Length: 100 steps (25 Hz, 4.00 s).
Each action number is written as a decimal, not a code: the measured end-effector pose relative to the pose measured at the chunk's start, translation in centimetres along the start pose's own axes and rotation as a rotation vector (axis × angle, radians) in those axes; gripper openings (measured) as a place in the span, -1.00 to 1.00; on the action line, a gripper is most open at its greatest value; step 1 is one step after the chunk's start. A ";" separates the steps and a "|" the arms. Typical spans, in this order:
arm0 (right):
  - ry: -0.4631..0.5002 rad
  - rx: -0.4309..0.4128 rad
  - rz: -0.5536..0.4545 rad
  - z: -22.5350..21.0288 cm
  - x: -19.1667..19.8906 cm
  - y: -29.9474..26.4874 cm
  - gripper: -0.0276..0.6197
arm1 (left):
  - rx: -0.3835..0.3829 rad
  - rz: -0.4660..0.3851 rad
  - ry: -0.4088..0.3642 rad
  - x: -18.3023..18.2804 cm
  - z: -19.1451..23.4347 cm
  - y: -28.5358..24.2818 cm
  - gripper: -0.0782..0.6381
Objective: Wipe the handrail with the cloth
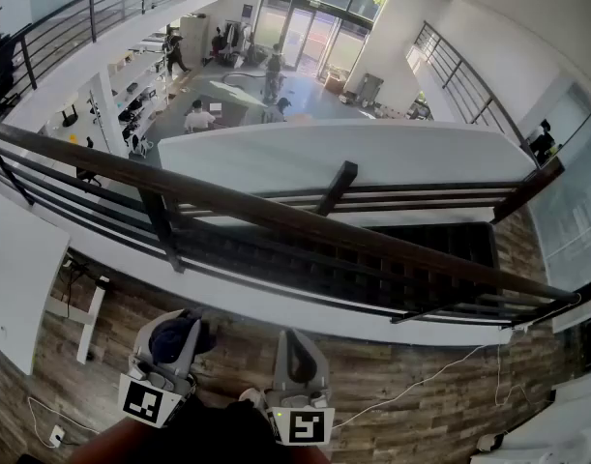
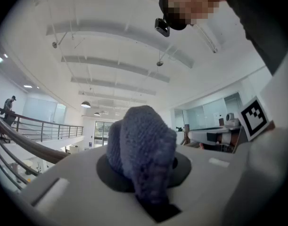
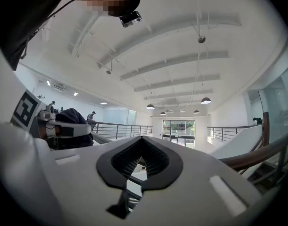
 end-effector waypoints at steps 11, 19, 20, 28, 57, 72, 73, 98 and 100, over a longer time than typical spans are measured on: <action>0.014 -0.026 0.004 -0.6 0.8 1.1 -0.91 | -0.035 0.005 -0.022 0.3 0.4 0.6 -0.63; -0.011 -0.037 -0.017 -1.2 0.4 1.6 -0.91 | -0.057 -0.017 -0.048 -0.2 -0.5 0.3 -0.62; -0.022 -0.043 -0.015 -1.4 0.5 1.7 -0.91 | -0.063 -0.007 -0.052 -0.2 -0.6 0.3 -0.62; -0.083 -0.064 0.039 -4.1 1.1 3.4 -0.91 | -0.124 0.031 -0.067 -0.3 -1.9 0.2 -0.62; 0.065 0.046 -0.033 -3.5 -0.9 -12.6 -0.91 | -0.064 -0.025 -0.105 1.1 14.2 -10.9 -0.62; 0.052 0.040 0.041 -2.9 2.0 -20.6 -0.91 | -0.138 0.045 -0.058 3.7 14.2 -17.0 -0.62; 0.043 0.059 0.047 -3.1 2.1 -20.7 -0.91 | -0.138 0.044 -0.069 3.7 14.1 -17.4 -0.62; 0.060 0.157 0.065 -5.9 1.4 -22.7 -0.91 | -0.164 0.069 -0.132 6.9 18.9 -19.6 -0.62; 0.064 0.151 0.072 -5.9 1.4 -22.7 -0.91 | -0.176 0.072 -0.125 6.9 19.5 -19.4 -0.62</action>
Point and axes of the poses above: the fingertips, and each gripper's own axes: y backward along the fingers, z to its left, x out of its underside, the point moved 9 cm from there along y, backward along the fingers, and after that the axes turned 10 degrees about -y, right-handed, at the moved point
